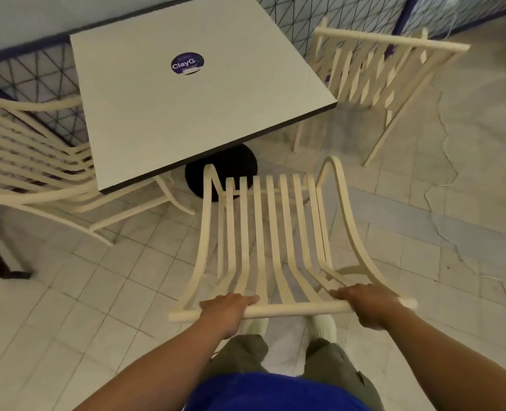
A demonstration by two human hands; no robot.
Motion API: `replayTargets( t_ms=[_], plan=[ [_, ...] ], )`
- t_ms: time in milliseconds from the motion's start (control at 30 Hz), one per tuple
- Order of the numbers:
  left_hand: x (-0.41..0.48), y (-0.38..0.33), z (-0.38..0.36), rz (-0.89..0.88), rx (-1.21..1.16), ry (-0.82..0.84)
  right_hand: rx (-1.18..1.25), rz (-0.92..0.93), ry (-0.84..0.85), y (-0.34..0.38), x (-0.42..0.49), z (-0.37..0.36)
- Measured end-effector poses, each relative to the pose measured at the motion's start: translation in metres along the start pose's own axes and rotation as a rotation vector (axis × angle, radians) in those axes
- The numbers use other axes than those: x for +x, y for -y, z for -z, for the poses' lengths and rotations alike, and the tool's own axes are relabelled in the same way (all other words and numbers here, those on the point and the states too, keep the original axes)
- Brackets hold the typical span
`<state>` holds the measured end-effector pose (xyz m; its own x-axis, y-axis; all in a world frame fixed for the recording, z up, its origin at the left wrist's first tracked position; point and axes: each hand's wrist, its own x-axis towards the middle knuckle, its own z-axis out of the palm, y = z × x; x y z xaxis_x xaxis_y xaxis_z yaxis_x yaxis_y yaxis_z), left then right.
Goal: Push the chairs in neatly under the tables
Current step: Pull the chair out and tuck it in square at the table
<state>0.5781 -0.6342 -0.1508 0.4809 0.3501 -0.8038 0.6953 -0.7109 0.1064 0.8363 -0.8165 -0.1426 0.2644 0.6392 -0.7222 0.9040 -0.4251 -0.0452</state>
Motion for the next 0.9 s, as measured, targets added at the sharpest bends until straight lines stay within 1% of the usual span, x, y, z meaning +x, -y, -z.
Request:
replayTargets(
  t_ms=[167,367,533,667,800,900],
  plan=[
    [0.0,-0.027,-0.013,0.093,-0.13,-0.04,-0.077,0.123,0.026,-0.03,0.015,0.016],
    [0.004,-0.059,-0.004,0.159,-0.173,-0.045,-0.152,0.249,0.041,-0.065,0.03,0.035],
    [0.006,-0.085,-0.011,0.202,-0.233,-0.094,-0.221,0.296,0.062,-0.086,0.038,0.048],
    [0.003,-0.098,-0.025,0.241,-0.273,-0.12,-0.268,0.327,0.078,-0.089,0.042,0.051],
    [0.002,-0.092,-0.025,0.262,-0.293,-0.109,-0.301,0.349,0.08,-0.084,0.048,0.055],
    [0.002,-0.08,-0.019,0.24,-0.287,-0.079,-0.309,0.355,0.092,-0.078,0.053,0.058]
  ],
)
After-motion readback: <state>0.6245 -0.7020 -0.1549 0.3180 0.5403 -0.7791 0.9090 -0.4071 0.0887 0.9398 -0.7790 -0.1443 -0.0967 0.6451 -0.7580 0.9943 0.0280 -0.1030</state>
